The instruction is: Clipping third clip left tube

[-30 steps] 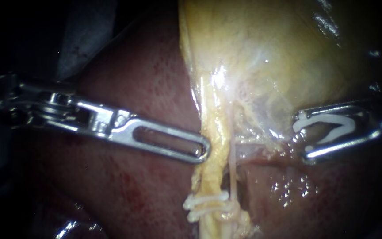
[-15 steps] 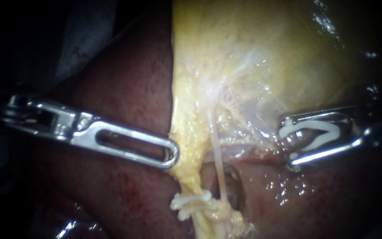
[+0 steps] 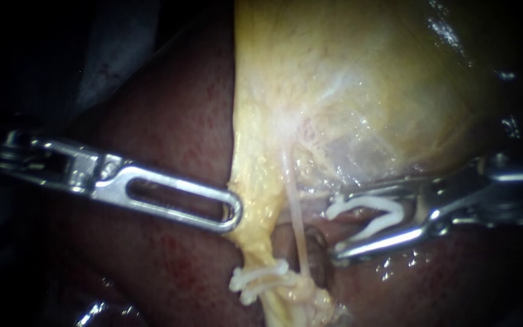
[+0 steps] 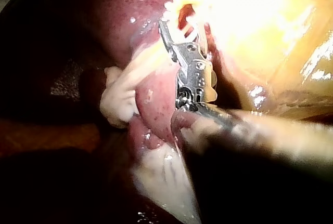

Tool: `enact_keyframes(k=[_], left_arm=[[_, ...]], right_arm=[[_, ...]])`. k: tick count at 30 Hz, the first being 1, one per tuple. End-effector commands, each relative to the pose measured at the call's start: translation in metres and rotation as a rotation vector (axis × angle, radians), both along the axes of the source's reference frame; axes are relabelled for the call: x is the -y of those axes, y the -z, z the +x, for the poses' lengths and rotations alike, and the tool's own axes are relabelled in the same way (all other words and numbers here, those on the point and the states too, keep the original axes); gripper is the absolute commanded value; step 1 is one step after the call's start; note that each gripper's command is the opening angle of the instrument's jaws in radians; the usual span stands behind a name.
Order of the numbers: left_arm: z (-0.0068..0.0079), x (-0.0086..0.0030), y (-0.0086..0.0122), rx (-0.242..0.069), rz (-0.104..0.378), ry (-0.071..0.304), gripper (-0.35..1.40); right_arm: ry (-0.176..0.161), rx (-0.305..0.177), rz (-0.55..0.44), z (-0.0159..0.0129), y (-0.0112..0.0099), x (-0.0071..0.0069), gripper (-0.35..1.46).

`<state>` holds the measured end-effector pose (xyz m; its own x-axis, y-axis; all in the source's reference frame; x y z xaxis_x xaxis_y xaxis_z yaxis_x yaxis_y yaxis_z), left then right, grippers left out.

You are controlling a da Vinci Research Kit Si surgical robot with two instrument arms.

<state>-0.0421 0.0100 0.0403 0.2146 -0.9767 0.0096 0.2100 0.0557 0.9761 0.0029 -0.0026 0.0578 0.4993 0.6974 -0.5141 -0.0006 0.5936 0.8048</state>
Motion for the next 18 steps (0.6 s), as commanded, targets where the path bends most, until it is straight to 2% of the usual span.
enact_keyframes(k=[1, 12, 18], left_arm=[[0.0, 0.0, 0.0, -0.001, 0.001, 0.0, -0.35], [-0.0001, 0.0, 0.0009, 0.003, 0.005, 0.003, -0.35], [-0.0002, 0.0002, 0.0012, 0.002, 0.005, 0.004, -0.35]], right_arm=[[0.002, 0.002, 0.006, 0.0005, -0.0002, 0.0003, 0.51], [0.021, 0.003, 0.017, 0.0029, -0.0024, 0.0021, 0.51], [0.02, 0.004, 0.016, 0.0038, -0.003, 0.0018, 0.51]])
